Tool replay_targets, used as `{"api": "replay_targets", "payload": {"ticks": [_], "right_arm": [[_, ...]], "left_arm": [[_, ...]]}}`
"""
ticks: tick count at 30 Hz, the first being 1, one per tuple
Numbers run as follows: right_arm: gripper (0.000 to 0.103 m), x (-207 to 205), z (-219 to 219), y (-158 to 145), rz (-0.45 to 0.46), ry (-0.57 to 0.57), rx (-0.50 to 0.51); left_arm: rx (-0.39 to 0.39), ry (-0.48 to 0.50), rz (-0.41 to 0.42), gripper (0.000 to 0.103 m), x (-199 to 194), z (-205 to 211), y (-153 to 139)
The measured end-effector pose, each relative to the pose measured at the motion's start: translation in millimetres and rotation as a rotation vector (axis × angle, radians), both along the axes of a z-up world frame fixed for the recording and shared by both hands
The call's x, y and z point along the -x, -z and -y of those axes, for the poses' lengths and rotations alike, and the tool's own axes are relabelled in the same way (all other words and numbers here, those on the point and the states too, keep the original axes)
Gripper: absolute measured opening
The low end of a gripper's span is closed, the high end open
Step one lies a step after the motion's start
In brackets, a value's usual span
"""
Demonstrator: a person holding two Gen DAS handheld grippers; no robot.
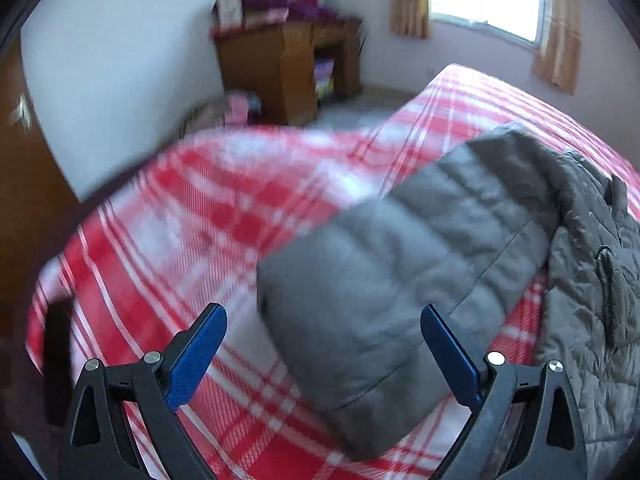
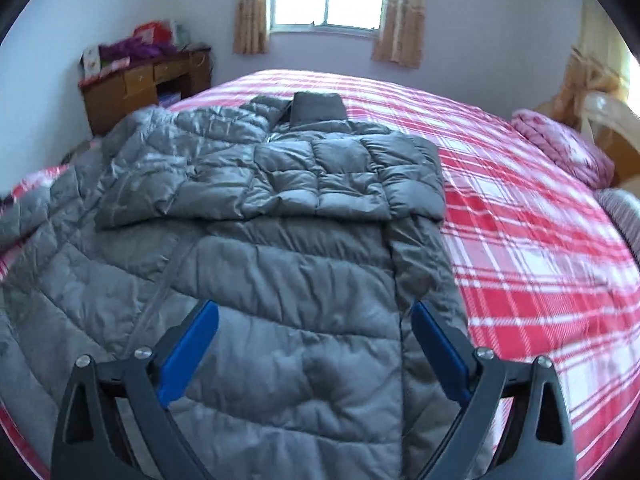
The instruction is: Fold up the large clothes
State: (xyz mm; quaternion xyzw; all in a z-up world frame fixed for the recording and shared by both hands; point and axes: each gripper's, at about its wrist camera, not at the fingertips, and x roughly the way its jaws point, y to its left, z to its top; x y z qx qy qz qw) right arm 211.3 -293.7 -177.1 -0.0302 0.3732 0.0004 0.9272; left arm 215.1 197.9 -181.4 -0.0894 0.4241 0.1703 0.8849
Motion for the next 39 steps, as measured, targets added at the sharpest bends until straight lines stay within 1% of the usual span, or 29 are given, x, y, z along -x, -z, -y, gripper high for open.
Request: {"api": "replay_targets", "payload": {"ticks": [1, 2, 3, 4, 5, 6, 7, 8, 9, 11, 13, 15, 19, 22, 24, 25, 27, 29, 31, 33, 36, 37, 38, 39], "right_arm": [[0.099, -0.9, -0.2, -1.4, 0.004, 0.007, -0.008], [0.099, -1.3, -1.2, -2.3, 0.007, 0.015, -0.018], [0.099, -1.6, -2.8, -4.0, 0.012, 0.017, -0.022], [0.099, -2.2, -5.5, -5.5, 0.018, 0.016, -0.021], [0.099, -0.3, -6.9, -7.8, 0.025, 0.014, -0.018], [0.099, 2.2, -7.5, -10.2, 0.033, 0.012, -0.015], [0.099, 5.5, -6.9, -11.7, 0.039, 0.011, -0.013], [0.099, 7.6, -5.9, -13.6, 0.047, 0.012, -0.01], [0.099, 9.3, -3.6, -15.5, 0.055, 0.017, -0.007], [0.099, 14.7, 3.7, -17.7, 0.068, 0.038, -0.016], [0.099, 17.7, 11.0, -19.2, 0.08, 0.061, -0.034], [0.099, 20.3, 20.0, -21.0, 0.097, 0.09, -0.062], [0.099, 21.5, 29.6, -22.8, 0.116, 0.107, -0.091], [0.099, 22.2, 33.2, -22.3, 0.12, 0.106, -0.101], [0.099, 22.1, 36.4, -21.9, 0.12, 0.109, -0.11], [0.099, 22.4, 38.5, -22.2, 0.123, 0.112, -0.111], [0.099, 24.6, 43.3, -23.0, 0.13, 0.119, -0.11], [0.099, 25.3, 48.9, -23.5, 0.132, 0.127, -0.112], [0.099, 26.0, 57.3, -23.8, 0.136, 0.147, -0.123], [0.099, 26.7, 64.1, -23.2, 0.136, 0.161, -0.135], [0.099, 28.4, 72.8, -20.8, 0.132, 0.18, -0.146], [0.099, 29.1, 75.4, -20.0, 0.13, 0.185, -0.151], [0.099, 29.9, 77.5, -19.2, 0.126, 0.188, -0.156], [0.099, 31.0, 79.9, -18.6, 0.124, 0.19, -0.158]], "left_arm": [[0.048, 0.003, -0.003, 0.098, -1.0, -1.7, 6.4], [0.065, 0.002, -0.004, 0.097, -2.0, -0.5, 8.9], [0.088, 0.007, 0.002, 0.089, -4.1, 1.7, 13.0], [0.114, 0.023, 0.009, 0.076, -6.5, 5.8, 14.6], [0.1, 0.02, 0.013, 0.073, -5.5, 9.1, 15.2], [0.084, 0.025, 0.02, 0.056, -9.4, 12.8, 15.0], [0.105, 0.047, 0.029, 0.036, -12.7, 14.8, 12.9], [0.118, 0.057, 0.039, 0.029, -14.4, 14.6, 9.0], [0.108, 0.045, 0.043, 0.023, -15.1, 13.0, 4.4], [0.066, 0.011, 0.074, 0.018, -11.4, 5.7, -9.2], [0.027, -0.006, 0.095, 0.016, -3.9, -2.1, -19.9], [-0.009, -0.011, 0.101, 0.016, 1.2, -8.4, -24.5], [-0.027, -0.014, 0.097, 0.016, 8.3, -19.0, -25.2], [-0.044, -0.013, 0.099, 0.016, 5.5, -14.9, -30.5], [-0.09, -0.004, 0.123, 0.016, 4.8, -5.2, -42.7], [-0.116, 0.011, 0.152, 0.016, 2.7, 5.1, -55.2], [-0.126, 0.04, 0.192, 0.016, -0.4, 20.4, -73.6], [-0.143, 0.093, 0.243, 0.016, -3.7, 45.8, -96.8], [-0.162, 0.163, 0.294, 0.016, -6.7, 79.4, -119.2], [-0.159, 0.236, 0.327, 0.016, -9.1, 113.7, -134.3], [-0.13, 0.342, 0.348, 0.016, -13.7, 164.2, -142.6], [-0.127, 0.385, 0.348, 0.016, -16.2, 189.0, -141.3], [-0.128, 0.406, 0.348, 0.016, -17.9, 201.9, -140.5], [-0.131, 0.446, 0.344, 0.016, -20.1, 225.7, -135.1]]}}
